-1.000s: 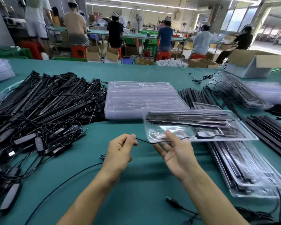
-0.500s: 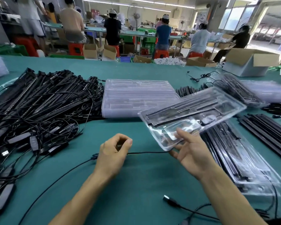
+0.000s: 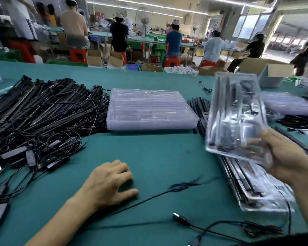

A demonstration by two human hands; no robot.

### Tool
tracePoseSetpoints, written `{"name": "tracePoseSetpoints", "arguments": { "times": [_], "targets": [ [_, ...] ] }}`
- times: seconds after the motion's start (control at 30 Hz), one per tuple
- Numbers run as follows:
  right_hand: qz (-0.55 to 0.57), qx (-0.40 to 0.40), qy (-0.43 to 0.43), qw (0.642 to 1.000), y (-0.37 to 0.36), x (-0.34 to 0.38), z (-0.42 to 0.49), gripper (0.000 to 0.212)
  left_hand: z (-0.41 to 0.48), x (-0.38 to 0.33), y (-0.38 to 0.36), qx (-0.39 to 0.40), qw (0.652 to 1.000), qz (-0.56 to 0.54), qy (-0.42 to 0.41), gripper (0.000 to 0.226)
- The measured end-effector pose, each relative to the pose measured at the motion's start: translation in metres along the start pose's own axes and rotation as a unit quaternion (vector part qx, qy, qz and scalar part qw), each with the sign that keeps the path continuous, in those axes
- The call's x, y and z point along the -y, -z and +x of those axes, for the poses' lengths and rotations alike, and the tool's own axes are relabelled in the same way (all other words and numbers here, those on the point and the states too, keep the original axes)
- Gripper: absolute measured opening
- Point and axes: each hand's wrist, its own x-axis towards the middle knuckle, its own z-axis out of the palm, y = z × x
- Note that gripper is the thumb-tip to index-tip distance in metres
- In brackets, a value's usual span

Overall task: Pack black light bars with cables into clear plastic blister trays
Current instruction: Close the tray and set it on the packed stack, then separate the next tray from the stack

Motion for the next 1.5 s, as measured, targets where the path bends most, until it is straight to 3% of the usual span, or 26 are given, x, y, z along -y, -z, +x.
{"name": "tracePoseSetpoints", "arguments": {
  "times": [0.1,0.2,0.37,0.47,0.6,0.67,0.83,0.9,1.0,1.07,1.17,1.3,1.33,1.4,1.47,1.5],
  "targets": [
    [-0.011,-0.076,-0.02,0.997,0.037,0.008,-0.001,0.025,0.004,-0.002,0.003,-0.024,0.999,-0.026,0.014,0.036],
    [-0.092,-0.148,-0.023,0.984,0.088,0.003,0.018,0.057,0.003,-0.003,0.004,-0.025,0.997,-0.053,0.048,0.035],
    [-0.275,-0.132,-0.147,0.941,0.079,0.0,0.028,0.049,-0.004,-0.004,0.002,-0.012,0.989,-0.099,0.105,0.037],
    [-0.355,-0.113,-0.127,0.919,0.067,-0.007,0.025,0.032,-0.002,-0.011,0.004,0.004,0.987,-0.111,0.113,0.037],
    [-0.458,-0.077,-0.08,0.882,0.057,-0.019,0.027,0.033,-0.002,-0.033,0.0,0.088,0.986,-0.128,0.054,0.045],
    [-0.51,-0.111,-0.044,0.852,0.058,-0.027,0.034,0.035,0.0,-0.047,-0.005,0.101,0.986,-0.133,0.029,0.044],
    [-0.656,-0.192,-0.03,0.729,0.034,-0.029,0.038,0.051,0.017,-0.075,-0.019,0.088,0.981,-0.175,-0.018,0.031],
    [-0.679,-0.218,0.031,0.7,0.008,-0.03,0.036,0.048,0.03,-0.092,-0.027,0.089,0.974,-0.203,-0.043,0.03],
    [-0.646,-0.167,0.145,0.731,-0.047,-0.034,0.041,0.041,0.05,-0.116,-0.042,0.103,0.966,-0.225,-0.081,0.032],
    [-0.623,-0.103,0.187,0.753,-0.087,-0.042,0.051,0.037,0.063,-0.116,-0.049,0.106,0.955,-0.271,-0.057,0.038],
    [-0.579,0.001,0.236,0.78,-0.15,-0.058,0.065,0.03,0.081,-0.088,-0.054,0.07,0.921,-0.38,0.052,0.031],
    [-0.571,0.132,0.258,0.768,-0.216,-0.08,0.09,0.032,0.097,-0.025,-0.059,-0.052,0.906,-0.354,0.227,0.014],
    [-0.572,0.15,0.261,0.763,-0.229,-0.083,0.098,0.034,0.098,-0.012,-0.059,-0.086,0.885,-0.363,0.279,0.013],
    [-0.566,0.167,0.266,0.763,-0.251,-0.086,0.114,0.034,0.098,0.004,-0.061,-0.157,0.809,-0.427,0.372,0.014],
    [-0.552,0.171,0.27,0.77,-0.269,-0.087,0.129,0.032,0.097,0.015,-0.06,-0.228,0.736,-0.487,0.411,0.014],
    [-0.542,0.175,0.269,0.777,-0.275,-0.088,0.136,0.03,0.096,0.022,-0.059,-0.264,0.722,-0.484,0.418,0.016]
  ]
}}
